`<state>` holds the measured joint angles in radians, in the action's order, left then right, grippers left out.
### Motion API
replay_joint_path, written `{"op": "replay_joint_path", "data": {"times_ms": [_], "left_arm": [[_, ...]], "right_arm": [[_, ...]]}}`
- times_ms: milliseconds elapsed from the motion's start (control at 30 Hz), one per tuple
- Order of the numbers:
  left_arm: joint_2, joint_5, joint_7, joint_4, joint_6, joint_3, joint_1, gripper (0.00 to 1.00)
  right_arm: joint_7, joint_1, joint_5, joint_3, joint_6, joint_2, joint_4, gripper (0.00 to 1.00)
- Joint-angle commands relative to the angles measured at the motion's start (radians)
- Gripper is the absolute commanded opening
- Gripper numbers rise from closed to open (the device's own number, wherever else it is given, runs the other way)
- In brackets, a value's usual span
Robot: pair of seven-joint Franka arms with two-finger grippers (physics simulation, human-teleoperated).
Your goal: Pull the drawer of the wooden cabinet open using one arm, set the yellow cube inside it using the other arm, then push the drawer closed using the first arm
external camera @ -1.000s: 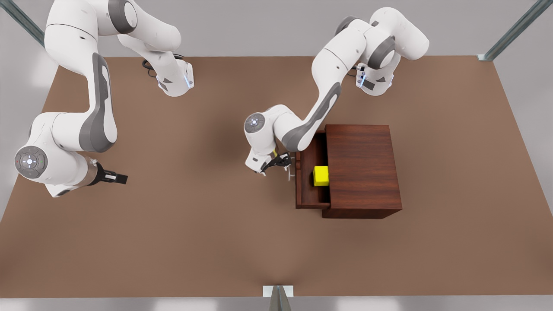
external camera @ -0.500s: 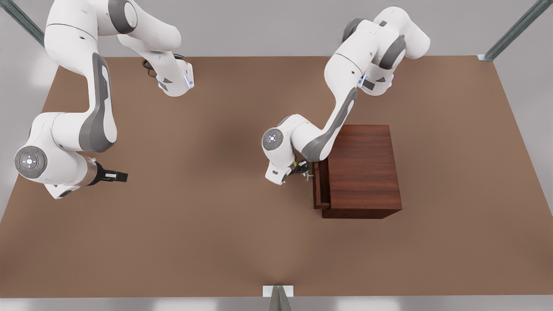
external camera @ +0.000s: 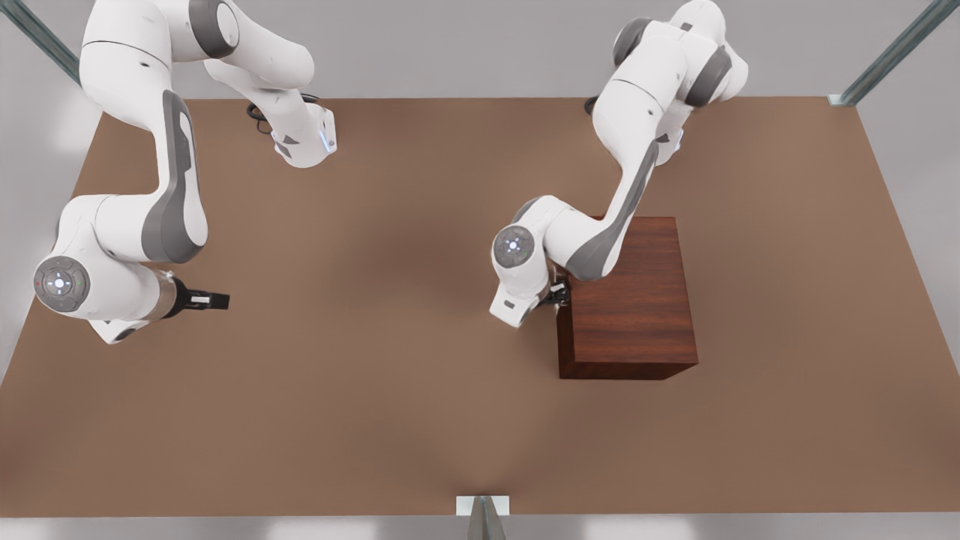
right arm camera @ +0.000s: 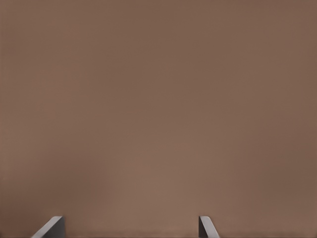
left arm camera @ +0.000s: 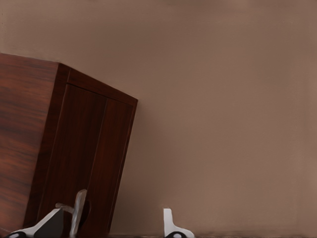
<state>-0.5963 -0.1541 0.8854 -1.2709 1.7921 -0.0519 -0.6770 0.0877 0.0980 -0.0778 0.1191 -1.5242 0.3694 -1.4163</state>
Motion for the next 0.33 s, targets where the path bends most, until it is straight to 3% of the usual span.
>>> {"op": "replay_joint_path", "data": {"times_ms": [0, 100, 167, 200, 300], "left_arm": [[0.142, 0.044, -0.223, 0.028, -0.253, -0.003, 0.057, 1.0], [0.251, 0.234, -0.925, -0.054, -0.298, -0.005, 0.447, 1.0], [0.494, 0.269, -0.987, -0.544, 0.185, -0.003, 0.525, 1.0], [0.435, 0.263, -0.977, -0.437, 0.164, -0.002, 0.521, 1.0], [0.418, 0.262, -0.89, -0.41, 0.138, 0.003, 0.507, 1.0]], "right_arm": [[-0.008, -0.001, 0.001, 0.001, 0.01, -0.001, 0.0, 1.0], [-0.008, 0.0, 0.0, 0.001, 0.01, -0.001, 0.0, 1.0], [-0.008, 0.0, 0.0, 0.001, 0.01, -0.001, 0.0, 1.0], [-0.006, 0.0, 0.0, 0.001, 0.01, -0.001, 0.0, 1.0], [-0.006, 0.0, 0.0, 0.001, 0.01, -0.001, 0.0, 1.0]]}}
